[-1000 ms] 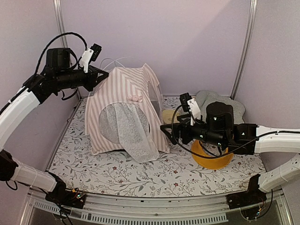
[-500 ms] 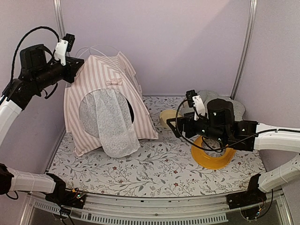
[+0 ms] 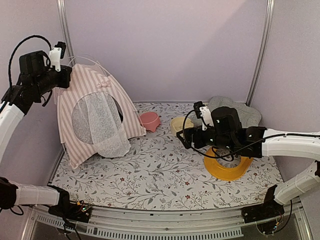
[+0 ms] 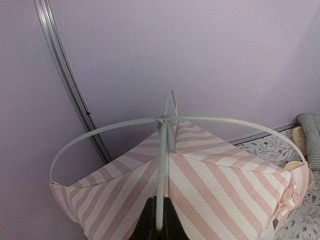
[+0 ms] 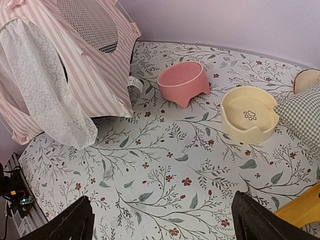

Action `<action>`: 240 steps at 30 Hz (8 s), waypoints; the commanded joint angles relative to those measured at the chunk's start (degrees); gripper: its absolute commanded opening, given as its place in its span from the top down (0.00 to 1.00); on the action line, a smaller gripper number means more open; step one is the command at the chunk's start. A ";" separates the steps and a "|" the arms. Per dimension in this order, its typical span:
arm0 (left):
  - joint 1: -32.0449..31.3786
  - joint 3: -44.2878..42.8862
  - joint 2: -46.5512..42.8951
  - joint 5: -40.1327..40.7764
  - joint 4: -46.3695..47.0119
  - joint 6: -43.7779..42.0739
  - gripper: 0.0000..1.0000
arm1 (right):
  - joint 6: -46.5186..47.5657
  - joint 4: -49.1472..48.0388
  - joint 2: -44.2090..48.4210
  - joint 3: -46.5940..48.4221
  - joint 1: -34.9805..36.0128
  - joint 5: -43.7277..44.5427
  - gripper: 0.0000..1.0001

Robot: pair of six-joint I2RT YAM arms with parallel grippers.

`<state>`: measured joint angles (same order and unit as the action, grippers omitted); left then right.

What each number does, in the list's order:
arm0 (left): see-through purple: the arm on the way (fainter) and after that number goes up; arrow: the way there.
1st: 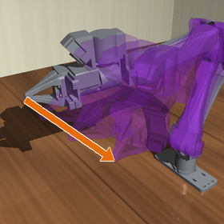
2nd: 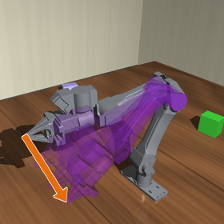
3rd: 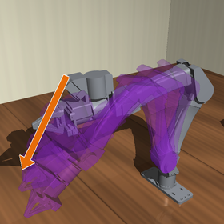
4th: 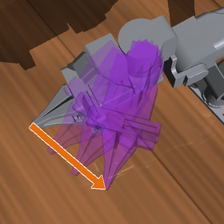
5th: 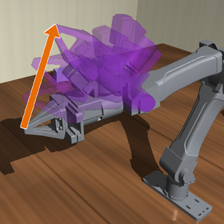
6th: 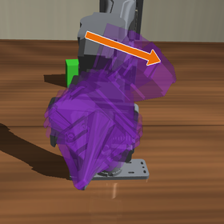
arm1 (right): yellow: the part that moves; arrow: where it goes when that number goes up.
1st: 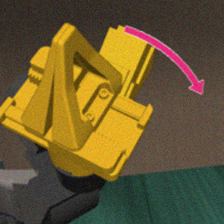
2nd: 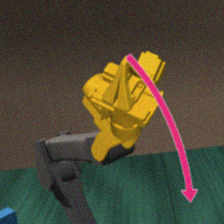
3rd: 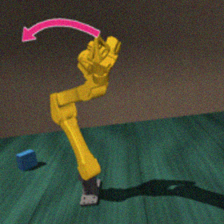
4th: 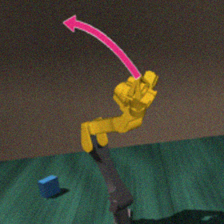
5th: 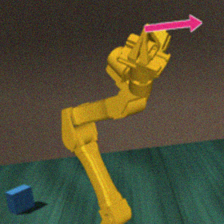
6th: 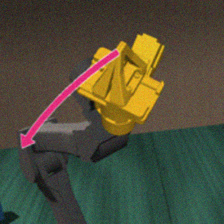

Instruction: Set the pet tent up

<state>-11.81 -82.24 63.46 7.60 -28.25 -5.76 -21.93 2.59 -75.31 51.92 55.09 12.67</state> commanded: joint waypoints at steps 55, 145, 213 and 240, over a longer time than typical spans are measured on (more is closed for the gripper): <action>1.85 16.33 -13.64 -18.68 9.21 7.49 0.01 | -7.74 8.96 -1.10 4.57 -16.62 -1.34 0.03; -39.13 39.96 1.38 -7.92 26.32 29.87 0.00 | 2.07 18.74 -45.02 34.29 -36.19 -4.96 0.11; -35.68 33.10 13.79 -13.78 29.15 29.09 0.01 | -17.17 24.94 12.82 -6.28 -21.14 4.96 0.01; -37.67 6.46 48.37 -12.15 22.04 26.63 0.01 | -10.79 13.34 14.67 -15.44 -39.17 -6.58 0.01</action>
<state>-49.04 -72.34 108.49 -3.86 -4.29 22.02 -35.66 20.69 -59.53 37.89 18.92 10.35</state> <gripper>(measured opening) 0.987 0.992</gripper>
